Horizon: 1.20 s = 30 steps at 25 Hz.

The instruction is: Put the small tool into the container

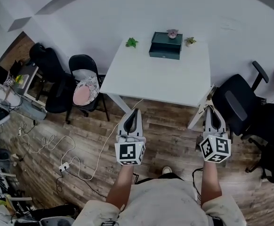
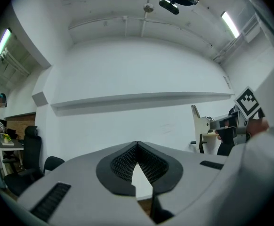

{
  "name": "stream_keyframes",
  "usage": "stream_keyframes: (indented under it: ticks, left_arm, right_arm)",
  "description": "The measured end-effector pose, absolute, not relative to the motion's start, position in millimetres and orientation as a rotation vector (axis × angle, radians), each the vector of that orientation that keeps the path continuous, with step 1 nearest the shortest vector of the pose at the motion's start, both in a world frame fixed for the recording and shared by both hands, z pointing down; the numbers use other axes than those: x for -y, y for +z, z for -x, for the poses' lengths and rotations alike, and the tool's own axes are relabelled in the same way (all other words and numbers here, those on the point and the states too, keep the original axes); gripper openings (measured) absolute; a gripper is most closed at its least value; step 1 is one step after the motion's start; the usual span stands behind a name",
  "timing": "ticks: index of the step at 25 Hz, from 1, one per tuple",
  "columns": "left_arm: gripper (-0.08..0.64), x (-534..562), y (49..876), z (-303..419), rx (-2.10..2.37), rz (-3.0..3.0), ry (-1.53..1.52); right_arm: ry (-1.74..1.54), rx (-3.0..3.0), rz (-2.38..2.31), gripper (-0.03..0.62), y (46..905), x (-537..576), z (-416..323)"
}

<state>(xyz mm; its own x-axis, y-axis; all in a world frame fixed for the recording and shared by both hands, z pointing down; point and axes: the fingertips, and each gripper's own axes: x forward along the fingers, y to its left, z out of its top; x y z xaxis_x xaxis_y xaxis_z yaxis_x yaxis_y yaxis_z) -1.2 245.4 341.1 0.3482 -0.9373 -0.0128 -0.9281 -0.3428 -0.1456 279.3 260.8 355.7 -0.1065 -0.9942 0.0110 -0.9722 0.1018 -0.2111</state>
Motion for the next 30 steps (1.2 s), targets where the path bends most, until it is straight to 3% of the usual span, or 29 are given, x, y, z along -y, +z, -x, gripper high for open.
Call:
stream_keyframes:
  ticks: [18,30]
  left_arm:
    - [0.006,-220,340,-19,-1.656,2.515,-0.084]
    - [0.005,-145,351,-19,-1.534,2.613,-0.048]
  right_arm:
    - [-0.213,-2.215,2.041,0.014,349,-251,-290]
    - [-0.191,-2.113,2.176,0.014,352,-209,-287]
